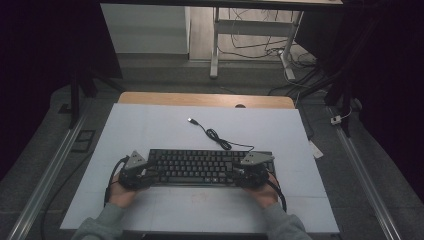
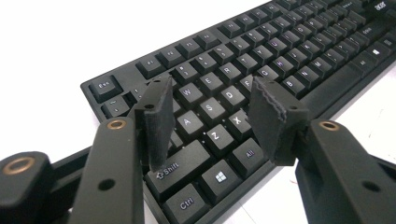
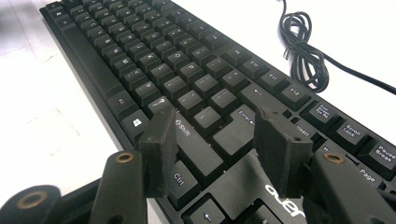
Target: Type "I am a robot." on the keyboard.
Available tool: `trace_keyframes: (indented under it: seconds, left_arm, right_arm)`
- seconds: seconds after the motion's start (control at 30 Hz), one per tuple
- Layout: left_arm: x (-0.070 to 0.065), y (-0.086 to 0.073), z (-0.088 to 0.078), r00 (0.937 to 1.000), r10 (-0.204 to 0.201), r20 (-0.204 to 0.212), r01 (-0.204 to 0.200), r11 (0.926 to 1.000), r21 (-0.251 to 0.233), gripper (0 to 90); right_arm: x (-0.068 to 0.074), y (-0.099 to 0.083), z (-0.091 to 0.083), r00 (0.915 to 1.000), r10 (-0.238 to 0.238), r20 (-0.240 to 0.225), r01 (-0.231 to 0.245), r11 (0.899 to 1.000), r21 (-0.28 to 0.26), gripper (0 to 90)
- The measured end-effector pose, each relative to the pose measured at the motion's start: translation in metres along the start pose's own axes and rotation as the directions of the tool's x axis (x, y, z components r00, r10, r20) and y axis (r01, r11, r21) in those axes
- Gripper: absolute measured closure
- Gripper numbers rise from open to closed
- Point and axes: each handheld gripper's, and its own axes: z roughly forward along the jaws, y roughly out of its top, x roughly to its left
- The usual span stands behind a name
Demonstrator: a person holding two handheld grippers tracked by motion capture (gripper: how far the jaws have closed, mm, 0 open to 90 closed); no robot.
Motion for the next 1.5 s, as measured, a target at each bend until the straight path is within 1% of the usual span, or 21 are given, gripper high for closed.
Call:
trace_keyframes:
  seconds: [0.1, 0.17, 0.23, 0.37, 0.43, 0.47, 0.5, 0.57, 0.6, 0.67, 0.7, 0.73, 0.77, 0.87, 0.93, 1.13, 1.23, 1.3, 1.33, 1.43, 1.5]
  left_arm:
    - [0.000, 0.003, -0.002, 0.9999, 0.017, 0.000, -0.017, 0.9998, 0.007, 48.2]
    - [0.001, 0.006, -0.003, 0.9998, 0.017, 0.007, -0.018, 0.9997, 0.014, 47.0]
    - [0.002, 0.010, -0.002, 0.9997, 0.017, 0.018, -0.018, 0.9993, 0.033, 46.3]
    - [0.005, 0.024, 0.004, 0.9990, 0.020, 0.039, -0.023, 0.9955, 0.092, 43.1]
    - [0.008, 0.032, 0.007, 0.9978, 0.006, 0.066, -0.016, 0.9899, 0.141, 42.3]
    - [0.009, 0.036, 0.009, 0.9968, 0.014, 0.079, -0.027, 0.9857, 0.166, 42.2]
    - [0.009, 0.039, 0.011, 0.9965, 0.029, 0.078, -0.043, 0.9822, 0.183, 41.8]
    - [0.010, 0.043, 0.015, 0.9968, 0.041, 0.069, -0.054, 0.9773, 0.205, 41.4]
    - [0.010, 0.044, 0.016, 0.9969, 0.042, 0.067, -0.055, 0.9762, 0.210, 41.4]
    - [0.012, 0.044, 0.017, 0.9974, 0.040, 0.060, -0.051, 0.9787, 0.199, 41.9]
    - [0.013, 0.043, 0.018, 0.9974, 0.044, 0.056, -0.055, 0.9780, 0.201, 42.4]
    - [0.013, 0.043, 0.018, 0.9977, 0.054, 0.041, -0.061, 0.9771, 0.204, 43.0]
    - [0.013, 0.042, 0.018, 0.9981, 0.054, 0.029, -0.059, 0.9777, 0.202, 44.3]
    - [0.016, 0.039, 0.017, 0.9984, 0.049, 0.030, -0.054, 0.9788, 0.198, 49.6]
    - [0.017, 0.037, 0.018, 0.9981, 0.054, 0.031, -0.059, 0.9772, 0.204, 53.5]
    - [0.018, 0.031, 0.019, 0.9973, 0.064, 0.037, -0.071, 0.9733, 0.218, 73.2]
    - [0.018, 0.031, 0.018, 0.9967, 0.069, 0.043, -0.077, 0.9735, 0.216, 82.6]
    - [0.017, 0.031, 0.018, 0.9966, 0.069, 0.046, -0.077, 0.9733, 0.216, 87.1]
    - [0.017, 0.031, 0.018, 0.9962, 0.072, 0.048, -0.081, 0.9725, 0.218, 88.7]
    - [0.017, 0.030, 0.020, 0.9953, 0.081, 0.053, -0.091, 0.9684, 0.232, 89.0]
    - [0.016, 0.028, 0.021, 0.9956, 0.076, 0.055, -0.087, 0.9682, 0.235, 89.0]
  right_arm:
    - [0.000, 0.000, 0.000, 1.0000, 0.004, 0.004, -0.004, 1.000, -0.004, 49.5]
    - [-0.001, 0.000, -0.001, 0.9999, 0.010, 0.007, -0.010, 1.000, -0.005, 49.5]
    - [-0.001, 0.000, -0.002, 0.9999, 0.009, 0.008, -0.008, 1.000, -0.005, 49.5]
    - [-0.002, 0.000, -0.002, 0.9999, 0.011, 0.010, -0.011, 1.000, -0.012, 49.5]
    - [-0.003, 0.001, -0.002, 0.9999, 0.009, 0.014, -0.009, 1.000, -0.016, 49.5]
    - [-0.003, 0.001, -0.002, 0.9999, 0.009, 0.014, -0.009, 1.000, -0.016, 49.5]
    - [-0.003, 0.001, -0.002, 0.9999, 0.008, 0.015, -0.008, 1.000, -0.015, 49.5]
    - [-0.003, 0.001, -0.003, 0.9998, 0.009, 0.017, -0.009, 1.000, -0.017, 49.5]
    - [-0.003, 0.001, -0.003, 0.9998, 0.009, 0.017, -0.009, 1.000, -0.017, 49.5]
    - [-0.002, 0.001, -0.003, 0.9998, 0.011, 0.016, -0.011, 1.000, -0.019, 49.5]
    - [-0.002, 0.001, -0.003, 0.9998, 0.009, 0.015, -0.008, 1.000, -0.020, 49.7]
    - [-0.002, 0.001, -0.003, 0.9999, 0.002, 0.016, -0.002, 1.000, -0.021, 49.8]
    - [-0.001, 0.002, -0.004, 0.9999, -0.002, 0.014, 0.002, 1.000, -0.025, 49.9]
    - [0.000, 0.002, -0.004, 0.9998, -0.007, 0.016, 0.007, 0.999, -0.034, 50.0]
    - [0.001, 0.002, -0.004, 0.9998, -0.007, 0.017, 0.007, 0.999, -0.033, 50.0]
    - [0.001, 0.002, -0.004, 0.9998, -0.005, 0.017, 0.005, 1.000, -0.025, 49.8]
    - [0.000, 0.002, -0.003, 0.9999, -0.006, 0.016, 0.007, 1.000, -0.019, 49.7]
    - [0.000, 0.002, -0.003, 0.9999, -0.008, 0.015, 0.008, 1.000, -0.018, 49.6]
    - [0.000, 0.002, -0.003, 0.9998, -0.008, 0.016, 0.009, 1.000, -0.017, 49.7]
    - [-0.001, 0.002, -0.003, 0.9998, -0.010, 0.017, 0.010, 1.000, -0.018, 49.6]
    - [-0.001, 0.002, -0.003, 0.9998, -0.011, 0.018, 0.011, 1.000, -0.018, 49.6]
